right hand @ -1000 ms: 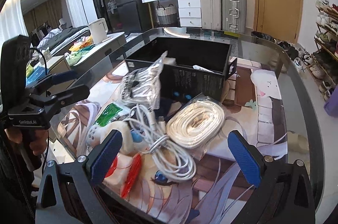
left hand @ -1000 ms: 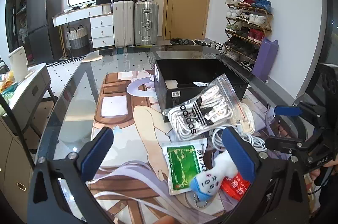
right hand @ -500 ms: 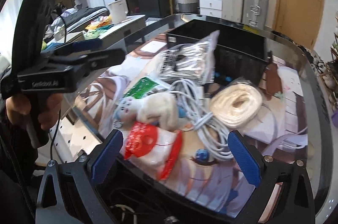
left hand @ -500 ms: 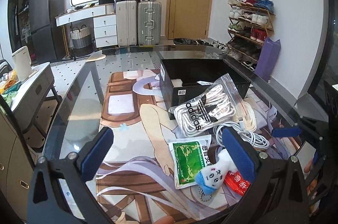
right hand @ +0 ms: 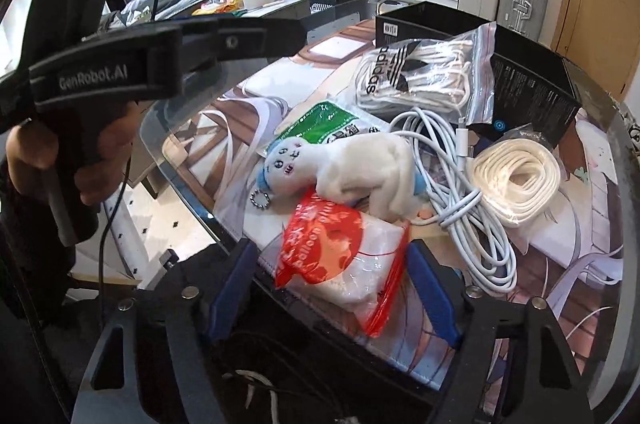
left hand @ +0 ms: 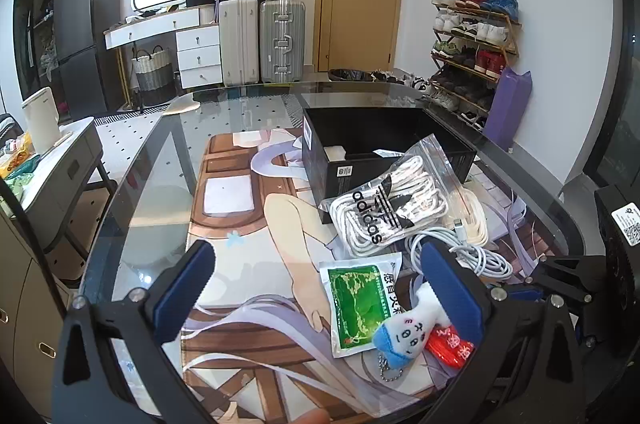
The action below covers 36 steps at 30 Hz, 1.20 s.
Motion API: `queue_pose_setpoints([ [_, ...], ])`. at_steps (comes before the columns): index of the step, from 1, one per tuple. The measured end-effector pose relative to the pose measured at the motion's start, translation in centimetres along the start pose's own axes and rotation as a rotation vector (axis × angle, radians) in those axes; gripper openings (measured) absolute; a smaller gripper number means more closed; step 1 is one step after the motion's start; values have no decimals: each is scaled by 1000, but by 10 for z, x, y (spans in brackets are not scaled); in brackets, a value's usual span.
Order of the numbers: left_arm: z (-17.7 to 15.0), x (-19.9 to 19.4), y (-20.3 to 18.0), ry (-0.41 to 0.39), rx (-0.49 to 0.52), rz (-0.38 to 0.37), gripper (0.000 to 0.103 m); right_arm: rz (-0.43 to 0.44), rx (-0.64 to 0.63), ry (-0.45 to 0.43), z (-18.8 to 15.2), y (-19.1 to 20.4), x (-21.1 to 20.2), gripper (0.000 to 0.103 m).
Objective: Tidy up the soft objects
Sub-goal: 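Grasp the red-and-white bag with the right gripper and lift it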
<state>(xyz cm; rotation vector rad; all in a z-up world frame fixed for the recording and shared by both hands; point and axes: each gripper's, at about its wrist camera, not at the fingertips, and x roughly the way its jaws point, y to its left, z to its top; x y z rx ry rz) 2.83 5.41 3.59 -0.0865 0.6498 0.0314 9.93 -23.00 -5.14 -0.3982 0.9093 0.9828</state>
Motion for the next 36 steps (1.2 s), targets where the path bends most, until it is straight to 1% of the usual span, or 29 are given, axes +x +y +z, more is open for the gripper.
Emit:
queue_pose_setpoints([
  [2,0,2,0,5,1,3,103,-5,-9,10,0,0,3,70],
  [5,-1,4,-1,10,6,5,103,-30,-41,15,-3,4,5,68],
  [9,-1,5,-2,13,9,4,103,-14,-45,13,-6,3,3,61],
  [11,-2,6,-2,15,10,4,103,-2,-57,11,-7,5,-1,59],
  [17,-1,8,1,20,-2,8,103,3,-66,-27,-5,-1,-20,58],
  [23,-2,9,0,31,12,-7,103,-1,-31,-99,-3,-18,-46,58],
  [26,-5,11,-8,48,55,-23,103,5,7,-183,0,-32,-66,58],
  [28,-7,12,-16,55,93,-32,103,-7,36,-243,1,-40,-78,58],
  [31,-11,14,-25,73,131,-49,103,-24,79,-302,3,-50,-88,58],
  [33,-14,16,-32,86,158,-56,103,-31,107,-322,4,-56,-90,58],
  [36,-19,17,-43,95,208,-59,103,-56,127,-327,4,-63,-89,58],
])
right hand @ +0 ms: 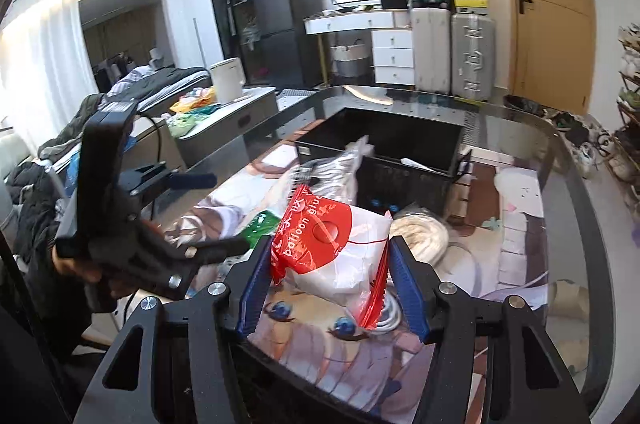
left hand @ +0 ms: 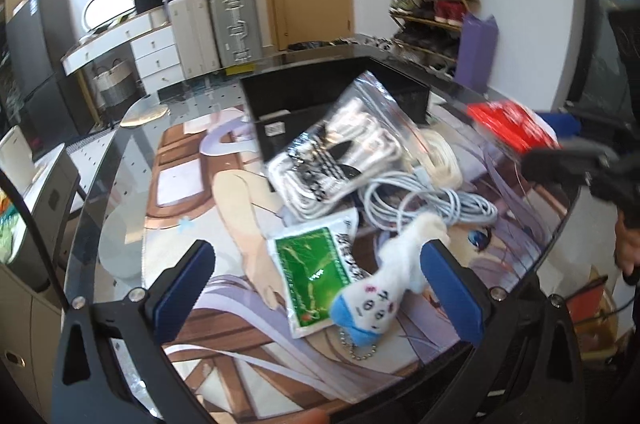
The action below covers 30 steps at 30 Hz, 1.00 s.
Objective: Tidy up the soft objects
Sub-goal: 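Grasp the red-and-white bag with the right gripper and lift it, then grasp the white plush toy with the left gripper and lift it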
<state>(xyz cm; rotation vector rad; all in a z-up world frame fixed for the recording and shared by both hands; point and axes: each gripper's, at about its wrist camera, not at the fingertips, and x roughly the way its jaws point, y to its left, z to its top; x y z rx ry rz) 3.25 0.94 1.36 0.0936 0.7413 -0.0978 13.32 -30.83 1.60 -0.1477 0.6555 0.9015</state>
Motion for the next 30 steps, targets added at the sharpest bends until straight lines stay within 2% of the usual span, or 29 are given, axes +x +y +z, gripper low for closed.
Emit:
queue_pose_setpoints([
  [7,-3,5,-11,11,25,-9,103,-45,48,1,-3,-13,6,58],
  [16,-7,14,-19,27,32,-56,103,-44,55,7,-6,-12,9,58],
  [19,-8,16,-23,28,41,-71,97,-39,54,12,-7,-12,11,58],
  [25,-8,16,-32,20,75,-89,70,-33,55,19,-8,-12,14,58],
  [26,-9,15,-34,16,80,-97,60,-33,56,18,-8,-12,14,58],
  [28,-9,13,-35,19,94,-128,49,-32,55,17,-8,-12,14,58],
  [30,-8,9,-38,9,110,-136,34,-32,56,16,-8,-12,14,58],
])
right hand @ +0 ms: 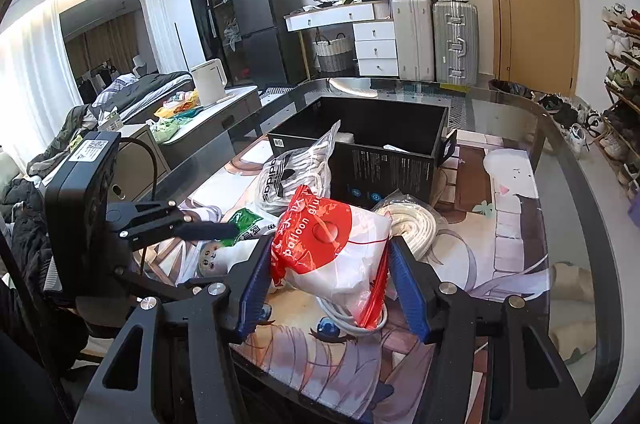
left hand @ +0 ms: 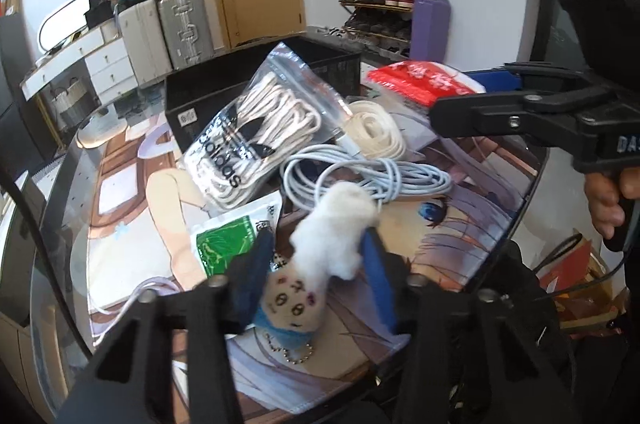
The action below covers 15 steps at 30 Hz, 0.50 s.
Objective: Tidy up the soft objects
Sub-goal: 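Grasp the white plush toy with the left gripper and lift it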
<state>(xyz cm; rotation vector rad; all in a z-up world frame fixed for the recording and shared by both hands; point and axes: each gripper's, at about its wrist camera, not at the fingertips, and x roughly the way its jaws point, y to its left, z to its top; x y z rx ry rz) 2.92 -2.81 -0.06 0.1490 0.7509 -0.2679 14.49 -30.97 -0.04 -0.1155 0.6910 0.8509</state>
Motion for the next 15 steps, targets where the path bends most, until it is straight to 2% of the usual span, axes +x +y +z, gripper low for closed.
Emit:
queue_pose_setpoints([
  [9,9,-21,7,-50,-25,-51,31,4,-2,-12,0,1,-2,58],
  [15,13,-33,17,-87,-66,-51,31,5,-6,-30,1,2,-5,58],
])
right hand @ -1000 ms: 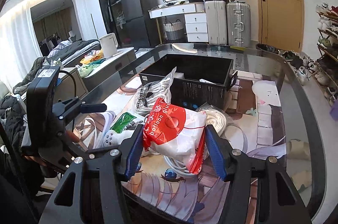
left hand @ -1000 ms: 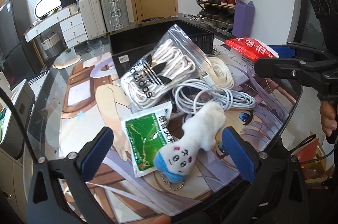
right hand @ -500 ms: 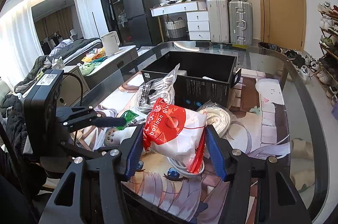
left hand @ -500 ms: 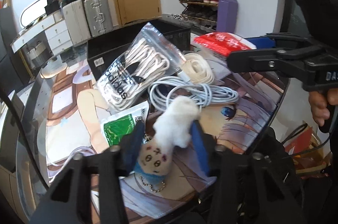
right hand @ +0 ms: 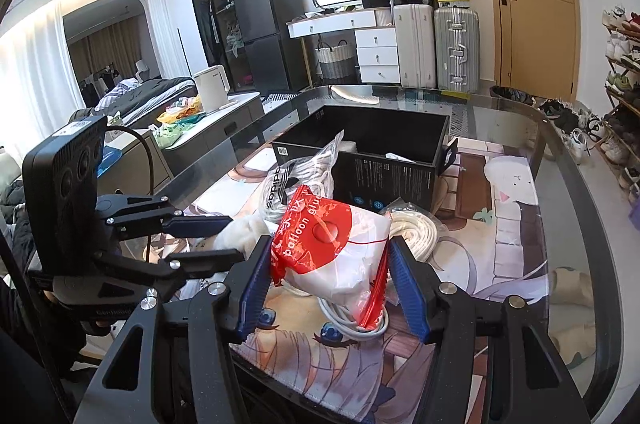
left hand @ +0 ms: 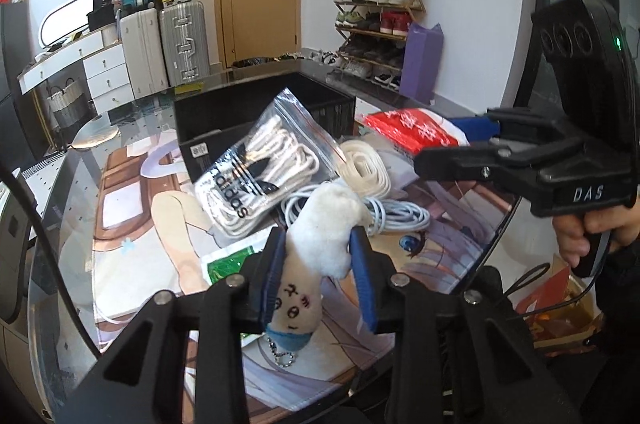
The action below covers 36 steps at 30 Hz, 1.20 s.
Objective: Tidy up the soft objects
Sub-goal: 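Grasp the white plush toy with the left gripper and lift it, then carry the red bag and plush toy over the black crate with both grippers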
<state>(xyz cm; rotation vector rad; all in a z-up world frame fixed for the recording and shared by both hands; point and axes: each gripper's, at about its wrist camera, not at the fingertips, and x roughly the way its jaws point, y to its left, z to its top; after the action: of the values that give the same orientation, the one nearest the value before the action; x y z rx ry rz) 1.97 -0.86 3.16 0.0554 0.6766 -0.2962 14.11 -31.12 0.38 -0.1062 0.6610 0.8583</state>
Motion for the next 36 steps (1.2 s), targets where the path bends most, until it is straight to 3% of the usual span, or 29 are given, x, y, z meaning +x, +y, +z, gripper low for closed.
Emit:
queue_pose_setpoints([
  [23,13,-22,26,-101,-119,72,31,0,-8,-54,4,3,-9,58],
  [36,29,-10,44,-126,-167,102,31,-30,-36,-90,33,5,-11,58],
])
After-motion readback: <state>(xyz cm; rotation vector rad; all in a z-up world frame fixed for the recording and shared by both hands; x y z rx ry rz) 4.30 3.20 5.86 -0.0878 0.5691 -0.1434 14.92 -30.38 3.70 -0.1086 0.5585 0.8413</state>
